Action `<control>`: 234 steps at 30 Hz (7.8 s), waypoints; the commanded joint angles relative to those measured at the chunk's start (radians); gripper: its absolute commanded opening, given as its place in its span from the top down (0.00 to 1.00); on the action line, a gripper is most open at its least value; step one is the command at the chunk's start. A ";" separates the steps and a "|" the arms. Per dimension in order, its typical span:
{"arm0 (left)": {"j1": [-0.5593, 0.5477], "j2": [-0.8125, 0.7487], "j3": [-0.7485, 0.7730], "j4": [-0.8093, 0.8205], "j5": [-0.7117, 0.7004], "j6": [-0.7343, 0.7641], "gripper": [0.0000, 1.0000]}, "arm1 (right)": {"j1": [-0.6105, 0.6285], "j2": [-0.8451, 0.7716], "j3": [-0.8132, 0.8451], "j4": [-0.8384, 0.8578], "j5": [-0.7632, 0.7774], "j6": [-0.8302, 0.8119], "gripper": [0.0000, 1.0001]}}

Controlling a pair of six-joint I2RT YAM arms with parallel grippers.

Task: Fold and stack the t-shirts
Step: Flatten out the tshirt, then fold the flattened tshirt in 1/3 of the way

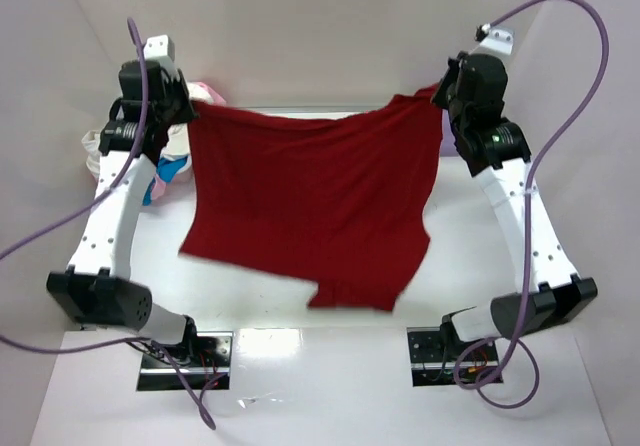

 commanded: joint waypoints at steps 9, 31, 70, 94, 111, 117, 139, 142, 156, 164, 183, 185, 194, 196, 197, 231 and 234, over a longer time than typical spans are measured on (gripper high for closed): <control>0.000 0.096 0.265 0.109 0.040 0.038 1.00 | -0.014 0.104 0.322 0.142 -0.017 -0.005 1.00; -0.031 -0.777 0.058 -0.168 0.072 -0.037 1.00 | -0.014 -0.570 0.308 -0.179 -0.097 0.029 1.00; -0.031 -0.587 -0.128 0.030 0.157 -0.008 1.00 | -0.023 -0.449 0.074 0.044 -0.178 0.029 1.00; -0.049 -0.881 -0.138 -0.061 0.057 -0.088 1.00 | -0.023 -0.565 0.181 -0.058 -0.267 0.036 1.00; -0.049 -0.611 -0.364 0.169 0.023 -0.058 1.00 | -0.023 -0.384 -0.169 0.237 -0.227 0.038 1.00; -0.049 -0.516 -0.365 0.218 0.045 -0.049 1.00 | -0.023 -0.298 -0.095 0.252 -0.218 0.006 1.00; -0.017 -0.024 -0.305 0.355 0.081 -0.031 1.00 | -0.051 -0.013 -0.276 0.419 -0.167 0.026 1.00; -0.008 0.100 -0.241 0.369 0.091 -0.040 1.00 | -0.060 0.071 -0.264 0.433 -0.167 0.036 1.00; 0.020 0.619 0.227 0.367 0.049 -0.009 1.00 | -0.100 0.475 0.009 0.493 -0.147 0.046 1.00; 0.029 0.702 0.353 0.333 -0.011 -0.002 1.00 | -0.100 0.634 0.170 0.505 -0.196 0.036 0.99; 0.057 0.693 0.286 0.343 -0.008 -0.029 1.00 | -0.100 0.886 0.545 0.410 -0.290 -0.008 1.00; 0.057 0.684 0.264 0.343 -0.020 -0.038 1.00 | -0.100 0.898 0.554 0.401 -0.258 -0.019 1.00; 0.107 0.651 0.212 0.373 -0.063 -0.061 1.00 | -0.129 0.926 0.574 0.383 -0.227 0.001 1.00; 0.118 0.651 0.212 0.373 -0.052 -0.061 1.00 | -0.129 0.926 0.565 0.383 -0.227 0.001 1.00; 0.129 0.662 0.222 0.373 -0.028 -0.071 1.00 | -0.129 0.926 0.542 0.383 -0.239 0.001 1.00; 0.130 0.582 0.081 0.289 0.176 0.011 1.00 | -0.080 0.280 -0.408 0.532 -0.494 0.144 1.00; 0.140 0.573 0.063 0.289 0.176 0.001 1.00 | -0.049 0.260 -0.490 0.541 -0.494 0.165 1.00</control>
